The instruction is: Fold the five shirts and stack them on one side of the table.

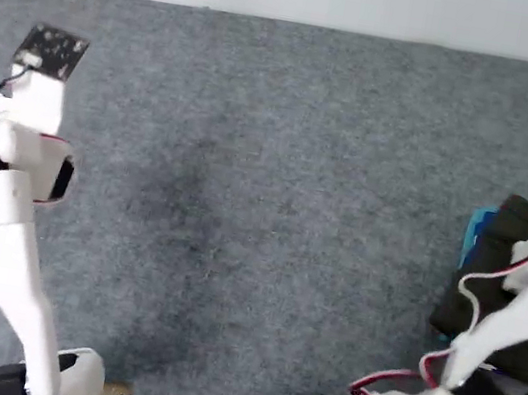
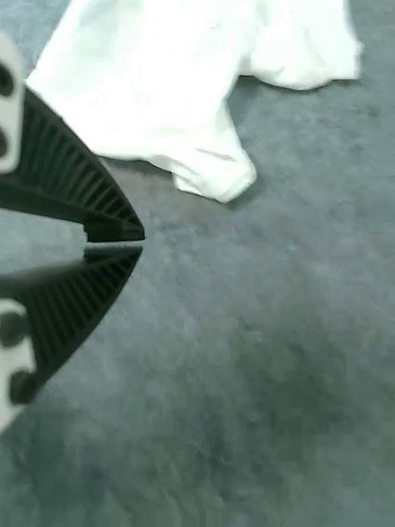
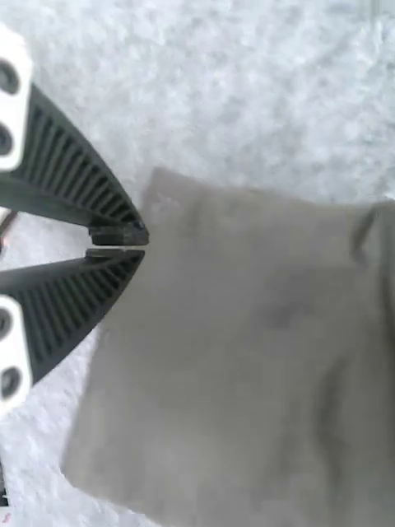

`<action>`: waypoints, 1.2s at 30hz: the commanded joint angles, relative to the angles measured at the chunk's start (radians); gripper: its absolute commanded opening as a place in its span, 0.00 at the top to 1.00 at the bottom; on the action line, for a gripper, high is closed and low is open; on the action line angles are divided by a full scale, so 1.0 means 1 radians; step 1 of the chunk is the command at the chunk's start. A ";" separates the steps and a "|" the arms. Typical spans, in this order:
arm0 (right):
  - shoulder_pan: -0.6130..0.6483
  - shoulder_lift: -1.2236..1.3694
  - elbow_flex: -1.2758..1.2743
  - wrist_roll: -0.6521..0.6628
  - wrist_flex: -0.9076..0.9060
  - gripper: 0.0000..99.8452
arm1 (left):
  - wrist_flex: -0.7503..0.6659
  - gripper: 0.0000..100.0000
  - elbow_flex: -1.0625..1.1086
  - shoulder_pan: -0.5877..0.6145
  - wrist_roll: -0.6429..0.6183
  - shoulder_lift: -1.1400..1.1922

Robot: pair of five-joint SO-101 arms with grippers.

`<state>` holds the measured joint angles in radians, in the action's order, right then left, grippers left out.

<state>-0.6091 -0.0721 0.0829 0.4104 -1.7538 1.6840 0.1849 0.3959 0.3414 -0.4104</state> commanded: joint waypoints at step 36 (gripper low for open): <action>0.031 -0.262 -0.342 -0.018 -0.044 0.99 | -0.506 0.80 -0.139 0.278 0.288 0.769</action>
<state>-0.5815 -0.2854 -0.2624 0.4012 -1.7538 1.1730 0.1327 0.6751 0.6452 0.3245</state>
